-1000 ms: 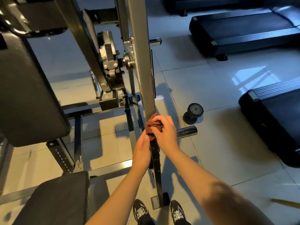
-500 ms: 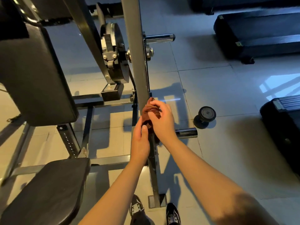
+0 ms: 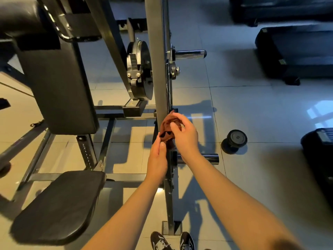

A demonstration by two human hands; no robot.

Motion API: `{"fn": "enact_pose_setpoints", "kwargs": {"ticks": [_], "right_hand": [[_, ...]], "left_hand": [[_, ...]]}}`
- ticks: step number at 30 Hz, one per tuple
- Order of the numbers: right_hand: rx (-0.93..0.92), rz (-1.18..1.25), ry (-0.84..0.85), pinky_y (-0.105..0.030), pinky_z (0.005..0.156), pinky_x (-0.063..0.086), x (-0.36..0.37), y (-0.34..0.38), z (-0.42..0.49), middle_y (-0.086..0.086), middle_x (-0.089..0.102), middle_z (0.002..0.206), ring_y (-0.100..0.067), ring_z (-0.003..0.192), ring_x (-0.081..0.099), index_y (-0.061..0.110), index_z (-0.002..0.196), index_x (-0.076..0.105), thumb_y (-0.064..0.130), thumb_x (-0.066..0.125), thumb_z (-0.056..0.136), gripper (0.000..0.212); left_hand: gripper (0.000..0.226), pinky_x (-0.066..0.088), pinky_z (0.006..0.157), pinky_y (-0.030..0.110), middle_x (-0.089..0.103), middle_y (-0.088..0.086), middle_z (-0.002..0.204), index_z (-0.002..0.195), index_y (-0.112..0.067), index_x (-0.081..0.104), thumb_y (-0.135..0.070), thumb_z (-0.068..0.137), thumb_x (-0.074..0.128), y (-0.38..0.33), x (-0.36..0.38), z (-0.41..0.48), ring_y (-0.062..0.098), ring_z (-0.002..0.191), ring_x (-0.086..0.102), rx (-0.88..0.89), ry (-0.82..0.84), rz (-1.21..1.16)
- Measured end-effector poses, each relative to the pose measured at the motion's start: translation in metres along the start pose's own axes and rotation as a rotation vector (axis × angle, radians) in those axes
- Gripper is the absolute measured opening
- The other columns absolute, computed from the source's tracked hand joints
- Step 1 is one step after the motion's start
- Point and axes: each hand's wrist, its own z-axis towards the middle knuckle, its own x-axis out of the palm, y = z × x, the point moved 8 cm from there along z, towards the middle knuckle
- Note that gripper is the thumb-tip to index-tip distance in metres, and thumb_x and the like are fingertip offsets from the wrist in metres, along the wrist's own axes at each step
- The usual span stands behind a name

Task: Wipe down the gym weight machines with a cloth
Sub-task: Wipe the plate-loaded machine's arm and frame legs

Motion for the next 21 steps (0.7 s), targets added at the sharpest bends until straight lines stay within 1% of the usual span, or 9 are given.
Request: {"fn": "enact_pose_setpoints", "kwargs": {"ticks": [2,5,8,10,12,15,17,19,21], "right_hand": [[-0.022,0.015,0.011,-0.012,0.088,0.051,0.004,0.003,0.002,0.014,0.065,0.115,0.004,0.107,0.06,0.025,0.119,0.064,0.006,0.055,0.1,0.029],[0.004,-0.018,0.064,-0.014,0.087,0.052,0.004,-0.016,0.001,0.018,0.064,0.108,0.008,0.103,0.06,0.023,0.116,0.062,0.006,0.055,0.1,0.024],[0.123,-0.029,0.152,-0.022,0.081,0.057,0.0,-0.044,0.003,0.014,0.064,0.102,-0.002,0.096,0.065,0.021,0.11,0.06,0.002,0.054,0.099,0.023],[0.206,-0.031,0.238,-0.016,0.069,0.055,-0.002,-0.055,0.006,0.01,0.062,0.098,-0.003,0.088,0.065,0.018,0.106,0.058,-0.001,0.054,0.098,0.021],[0.239,-0.047,0.302,-0.009,0.061,0.049,-0.005,-0.057,0.011,0.009,0.061,0.095,0.005,0.081,0.063,0.015,0.103,0.058,-0.004,0.056,0.096,0.021],[0.183,-0.042,0.334,-0.009,0.067,0.05,-0.009,-0.043,0.026,0.007,0.064,0.102,-0.001,0.095,0.064,0.016,0.103,0.063,-0.005,0.061,0.091,0.024],[0.107,-0.002,0.336,-0.015,0.075,0.054,-0.008,-0.027,0.034,0.009,0.066,0.107,-0.002,0.096,0.065,0.025,0.104,0.064,-0.001,0.062,0.091,0.029],[0.05,-0.001,0.336,-0.023,0.085,0.056,-0.004,-0.021,0.043,0.01,0.066,0.111,-0.006,0.103,0.065,0.034,0.106,0.062,0.005,0.062,0.092,0.033],[0.07,-0.051,0.352,-0.03,0.093,0.055,0.001,-0.033,0.047,0.01,0.065,0.116,-0.009,0.109,0.063,0.036,0.114,0.058,0.011,0.06,0.095,0.032]], "left_hand": [[0.038,0.038,0.113,0.03,0.053,-0.018,0.142,0.144,-0.046,0.043,-0.032,0.111,0.031,-0.003,0.004,-0.001,-0.001,0.133,0.046,0.021,-0.013,0.0],[0.039,0.037,0.115,0.033,0.051,-0.017,0.146,0.148,-0.04,0.041,-0.032,0.111,0.031,0.003,0.009,-0.002,-0.001,0.136,0.045,0.018,-0.065,0.006],[0.045,0.026,0.124,0.04,0.031,-0.01,0.162,0.155,-0.035,0.027,-0.035,0.111,0.031,0.012,0.014,-0.004,0.004,0.148,0.028,-0.048,-0.147,0.019],[0.047,0.019,0.126,0.04,0.023,-0.009,0.165,0.156,-0.034,0.022,-0.031,0.111,0.031,0.013,0.02,-0.004,0.005,0.151,0.02,-0.071,-0.22,0.026],[0.048,0.015,0.126,0.033,0.018,-0.008,0.167,0.157,-0.034,0.02,-0.029,0.111,0.03,0.012,0.028,-0.004,0.004,0.152,0.015,-0.088,-0.284,0.034],[0.044,0.013,0.118,0.017,0.011,-0.009,0.168,0.152,-0.041,0.018,-0.034,0.11,0.028,0.009,0.043,-0.007,0.001,0.151,0.011,-0.102,-0.36,0.03],[0.041,0.012,0.115,0.01,0.01,-0.01,0.168,0.149,-0.044,0.018,-0.035,0.11,0.028,0.005,0.048,-0.008,-0.001,0.151,0.01,-0.099,-0.413,0.013],[0.041,0.009,0.104,-0.005,0.01,-0.011,0.167,0.149,-0.043,0.018,-0.035,0.11,0.027,0.003,0.05,-0.006,-0.005,0.148,0.009,-0.121,-0.456,0.023],[0.044,0.007,0.096,-0.01,0.009,-0.013,0.167,0.153,-0.04,0.019,-0.035,0.11,0.026,0.005,0.051,-0.006,-0.008,0.145,0.008,-0.146,-0.484,0.024]]}}
